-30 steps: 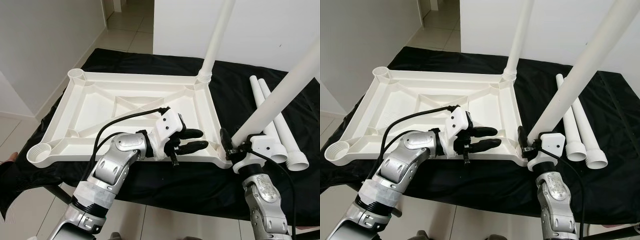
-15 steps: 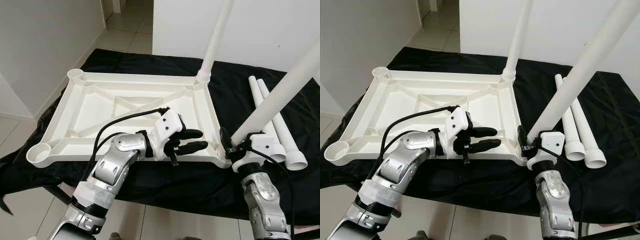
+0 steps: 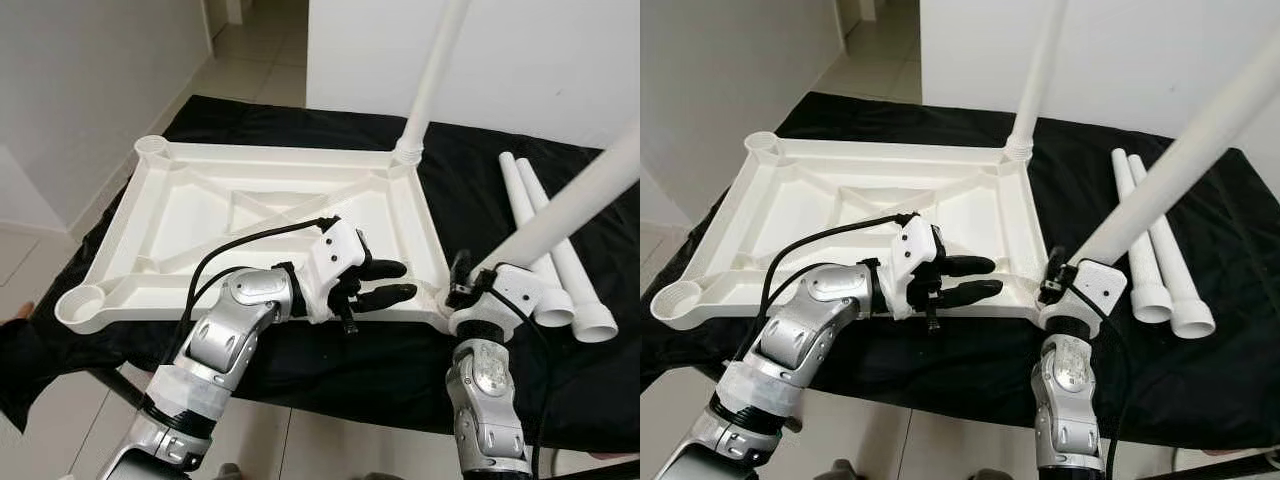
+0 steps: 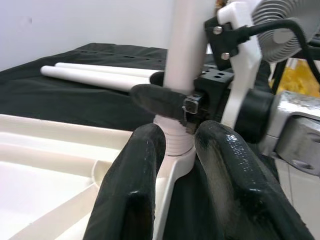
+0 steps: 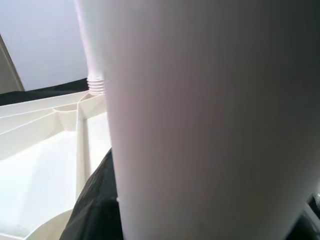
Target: Building children table
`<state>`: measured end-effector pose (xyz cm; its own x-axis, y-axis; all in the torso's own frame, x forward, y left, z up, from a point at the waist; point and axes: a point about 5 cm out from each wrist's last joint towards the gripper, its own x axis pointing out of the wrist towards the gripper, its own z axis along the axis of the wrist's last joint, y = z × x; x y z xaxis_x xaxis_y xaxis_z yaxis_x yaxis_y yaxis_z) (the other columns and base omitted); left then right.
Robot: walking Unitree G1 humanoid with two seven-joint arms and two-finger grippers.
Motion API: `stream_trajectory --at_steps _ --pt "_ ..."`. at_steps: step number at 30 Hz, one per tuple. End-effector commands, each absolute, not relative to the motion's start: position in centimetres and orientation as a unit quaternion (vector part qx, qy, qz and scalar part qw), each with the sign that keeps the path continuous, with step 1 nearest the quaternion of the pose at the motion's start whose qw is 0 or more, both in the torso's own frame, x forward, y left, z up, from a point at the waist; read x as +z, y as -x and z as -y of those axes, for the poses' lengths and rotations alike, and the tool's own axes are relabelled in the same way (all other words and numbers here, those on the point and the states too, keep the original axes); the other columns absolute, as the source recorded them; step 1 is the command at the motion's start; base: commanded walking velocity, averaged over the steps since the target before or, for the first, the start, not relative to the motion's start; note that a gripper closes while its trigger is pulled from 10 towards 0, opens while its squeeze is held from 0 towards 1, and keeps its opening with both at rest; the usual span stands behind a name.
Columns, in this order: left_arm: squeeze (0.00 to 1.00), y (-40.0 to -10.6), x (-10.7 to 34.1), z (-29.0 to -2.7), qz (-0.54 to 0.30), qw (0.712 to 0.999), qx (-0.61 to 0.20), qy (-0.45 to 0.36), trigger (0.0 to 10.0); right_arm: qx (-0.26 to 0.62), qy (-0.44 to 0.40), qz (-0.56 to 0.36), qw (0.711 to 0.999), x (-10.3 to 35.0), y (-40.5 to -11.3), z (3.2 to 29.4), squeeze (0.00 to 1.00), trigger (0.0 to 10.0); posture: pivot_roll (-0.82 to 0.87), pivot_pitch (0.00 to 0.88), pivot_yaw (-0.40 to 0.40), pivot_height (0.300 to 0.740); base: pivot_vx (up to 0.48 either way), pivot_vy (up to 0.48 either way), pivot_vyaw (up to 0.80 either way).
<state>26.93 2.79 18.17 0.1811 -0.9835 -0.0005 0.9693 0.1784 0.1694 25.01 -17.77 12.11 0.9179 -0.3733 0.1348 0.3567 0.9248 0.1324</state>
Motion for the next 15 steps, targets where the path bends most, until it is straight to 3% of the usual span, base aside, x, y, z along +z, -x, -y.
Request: stream_trajectory --at_steps 1,15 --pt "0.0 -27.0 18.2 -2.8 0.055 0.785 -0.614 -0.065 10.0 -0.194 -0.071 -0.006 0.978 8.8 -24.4 17.0 0.0 10.0 0.03 0.017 0.0 0.74 0.0 0.0 0.0" --pt "0.0 -26.9 18.2 -2.7 0.055 0.781 -0.618 -0.068 10.0 -0.18 -0.055 -0.045 0.981 9.1 -25.6 16.2 0.0 10.0 0.03 0.009 0.002 0.74 0.0 0.0 0.0"
